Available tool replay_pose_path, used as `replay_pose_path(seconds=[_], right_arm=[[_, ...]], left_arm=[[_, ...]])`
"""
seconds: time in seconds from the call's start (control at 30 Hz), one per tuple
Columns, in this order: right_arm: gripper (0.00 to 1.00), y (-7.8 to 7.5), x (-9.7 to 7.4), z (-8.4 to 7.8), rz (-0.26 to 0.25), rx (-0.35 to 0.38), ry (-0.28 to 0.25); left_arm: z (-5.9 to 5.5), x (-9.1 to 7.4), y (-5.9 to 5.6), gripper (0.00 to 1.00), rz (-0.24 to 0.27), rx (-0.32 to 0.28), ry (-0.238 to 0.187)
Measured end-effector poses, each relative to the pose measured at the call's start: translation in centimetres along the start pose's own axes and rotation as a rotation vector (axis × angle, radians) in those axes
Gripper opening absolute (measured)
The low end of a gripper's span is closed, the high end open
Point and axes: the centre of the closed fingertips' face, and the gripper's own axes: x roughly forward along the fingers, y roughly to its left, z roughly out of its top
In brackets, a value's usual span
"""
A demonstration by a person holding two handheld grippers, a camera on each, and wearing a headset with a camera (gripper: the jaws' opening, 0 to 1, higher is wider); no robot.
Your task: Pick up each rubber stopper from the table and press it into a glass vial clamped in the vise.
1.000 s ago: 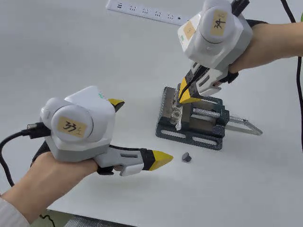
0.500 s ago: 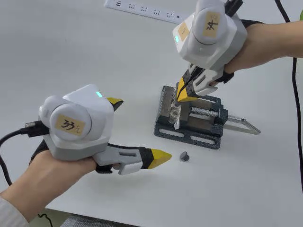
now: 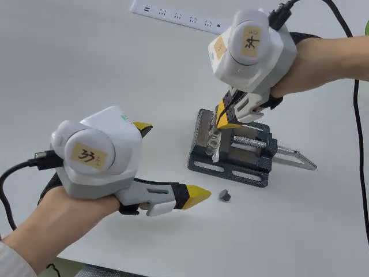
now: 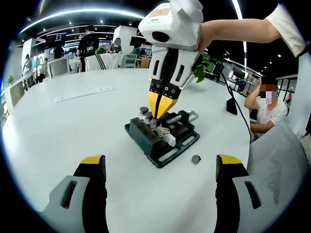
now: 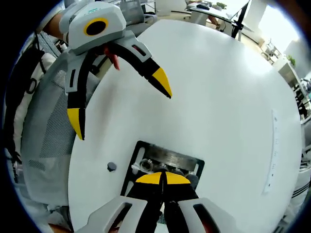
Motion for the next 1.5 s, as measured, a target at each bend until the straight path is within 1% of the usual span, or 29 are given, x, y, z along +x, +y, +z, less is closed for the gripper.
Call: replay_pose_path(seconds=[0.23, 0.37, 0.57, 0.67, 0.77, 0.83, 0.9, 0.97, 1.0, 1.07, 1.13, 1.27, 1.37, 1.5], right_arm=[[0.00, -0.09, 0.03, 0.27, 0.003, -0.021, -0.011], [0.00, -0.15, 0.01, 0.03, 0.010, -0.029, -0.005], [0.00, 0.03, -0.18, 0.15, 0.020, -0.019, -0.012], [0.00, -0.25, -0.13, 0.13, 0.018, -0.013, -0.019], [0.00, -0.22, -0.02, 0.38, 0.024, -0.004, -0.030], [0.00, -0.11, 0.07, 0.40, 0.026, -0.015, -0.025], [0.00, -0.11, 0.09, 0.33, 0.028, -0.010, -0.022], [0.00, -0.07, 0.08, 0.32, 0.033, 0.001, -0.025], [0.00, -0.10, 0.08, 0.24, 0.035, 0.023, -0.027], [0.00, 0.12, 0.04, 0.18, 0.033, 0.032, -0.026], [0.00, 0.21, 0.08, 0.21, 0.027, 0.022, -0.021], [0.00, 0.10, 0.08, 0.24, 0.024, 0.035, -0.011], [0.00, 0.16, 0.08, 0.18, 0.023, 0.024, -0.004], [0.00, 0.29, 0.11, 0.24, 0.023, 0.031, 0.002]], left_arm=[[0.06, -0.11, 0.04, 0.93, 0.002, 0.001, 0.001], [0.07, -0.11, 0.11, 0.93, 0.003, 0.003, 0.001], [-0.10, -0.05, 0.16, 0.93, 0.002, 0.006, 0.007], [-0.16, -0.01, 0.18, 0.92, 0.001, 0.005, 0.009], [-0.20, 0.00, 0.16, 0.92, 0.000, 0.004, 0.011], [-0.25, 0.00, 0.08, 0.92, 0.001, 0.003, 0.013], [-0.25, -0.01, 0.10, 0.92, 0.003, 0.002, 0.012], [-0.31, 0.01, 0.14, 0.92, 0.003, 0.001, 0.013], [-0.31, 0.02, 0.20, 0.92, 0.004, 0.000, 0.012], [-0.39, 0.06, 0.28, 0.92, 0.005, -0.001, 0.014], [-0.36, 0.10, 0.30, 0.92, 0.005, -0.003, 0.013], [-0.34, 0.15, 0.26, 0.92, 0.005, -0.002, 0.013], [-0.38, 0.17, 0.26, 0.92, 0.005, -0.002, 0.013], [-0.42, 0.19, 0.28, 0.92, 0.006, -0.004, 0.011]])
